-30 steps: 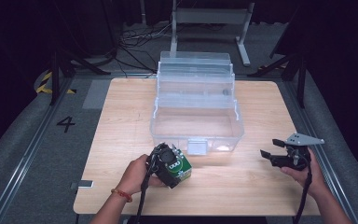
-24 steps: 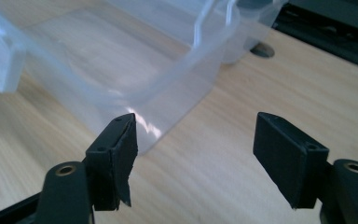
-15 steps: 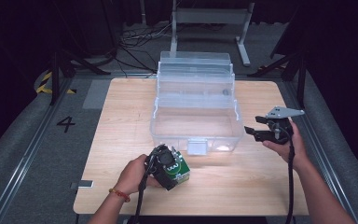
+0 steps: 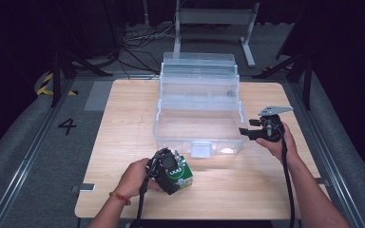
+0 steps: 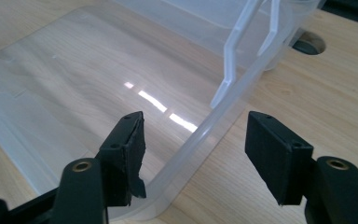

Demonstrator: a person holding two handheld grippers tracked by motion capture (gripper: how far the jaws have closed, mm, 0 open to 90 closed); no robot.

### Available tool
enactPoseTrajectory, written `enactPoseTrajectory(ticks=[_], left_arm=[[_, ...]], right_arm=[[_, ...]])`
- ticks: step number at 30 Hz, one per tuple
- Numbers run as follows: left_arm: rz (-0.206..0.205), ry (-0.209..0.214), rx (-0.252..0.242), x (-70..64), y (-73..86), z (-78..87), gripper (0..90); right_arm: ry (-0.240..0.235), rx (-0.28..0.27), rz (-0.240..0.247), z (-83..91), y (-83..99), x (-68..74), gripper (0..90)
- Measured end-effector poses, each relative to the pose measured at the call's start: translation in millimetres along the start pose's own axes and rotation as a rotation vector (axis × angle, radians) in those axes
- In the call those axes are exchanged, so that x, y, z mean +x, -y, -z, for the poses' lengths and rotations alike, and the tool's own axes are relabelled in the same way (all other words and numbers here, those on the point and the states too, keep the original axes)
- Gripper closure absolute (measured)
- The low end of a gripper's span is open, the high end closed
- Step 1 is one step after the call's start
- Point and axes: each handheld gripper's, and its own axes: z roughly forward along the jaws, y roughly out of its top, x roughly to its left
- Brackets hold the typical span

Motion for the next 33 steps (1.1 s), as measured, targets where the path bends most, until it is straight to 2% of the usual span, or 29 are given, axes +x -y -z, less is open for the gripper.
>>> enactPoseTrajectory(ticks=[1,3,4,13,17,18,21,25,27,33], left_arm=[[-0.007,0.001,0.009,-0.3,-0.4,0.5,15.5],[-0.010,0.001,0.000,-0.9,0.7,0.2,15.7],[-0.014,0.001,0.004,-1.3,1.2,0.6,15.7],[-0.015,0.003,-0.011,-2.2,3.9,0.6,15.8],[-0.029,0.007,-0.011,-4.8,5.1,0.6,15.9],[-0.037,0.012,0.000,-5.4,5.0,1.3,15.8],[-0.041,0.013,-0.015,-9.5,7.1,0.6,15.9],[-0.062,0.021,-0.002,-14.5,9.0,1.8,15.9],[-0.073,0.026,-0.013,-18.3,12.1,1.5,15.9],[-0.080,0.028,0.002,-24.4,15.2,3.1,16.0]], right_arm=[[-0.006,0.004,-0.005,-1.0,0.1,0.9,39.9],[-0.017,0.024,0.014,-2.6,-0.7,4.7,43.1],[-0.003,0.040,0.030,-4.5,-0.9,6.6,43.3],[0.001,0.029,0.019,-0.1,3.4,8.1,45.3],[0.000,0.024,0.014,3.7,7.2,10.3,45.6],[0.005,0.021,0.012,4.6,8.4,11.4,46.0],[0.011,0.017,0.015,8.2,12.0,15.2,46.1],[0.017,0.022,0.014,14.8,17.0,22.2,46.1],[0.021,0.015,0.004,20.4,22.8,28.9,46.1],[0.023,0.015,-0.002,28.4,30.2,36.6,45.8]])
